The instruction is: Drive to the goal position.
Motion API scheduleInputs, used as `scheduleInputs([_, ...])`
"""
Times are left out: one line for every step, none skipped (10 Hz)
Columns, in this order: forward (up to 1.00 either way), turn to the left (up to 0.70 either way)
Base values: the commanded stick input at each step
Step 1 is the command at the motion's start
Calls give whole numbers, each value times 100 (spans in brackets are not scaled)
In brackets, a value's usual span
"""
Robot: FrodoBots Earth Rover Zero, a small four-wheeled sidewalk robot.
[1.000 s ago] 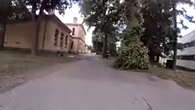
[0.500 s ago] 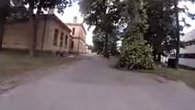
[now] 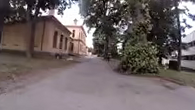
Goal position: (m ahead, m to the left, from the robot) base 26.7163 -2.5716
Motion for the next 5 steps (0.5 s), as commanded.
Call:
scheduleInputs([85,0])
scheduleInputs([85,0])
scheduleInputs([85,0])
scheduleInputs([85,0])
scheduleInputs([85,0])
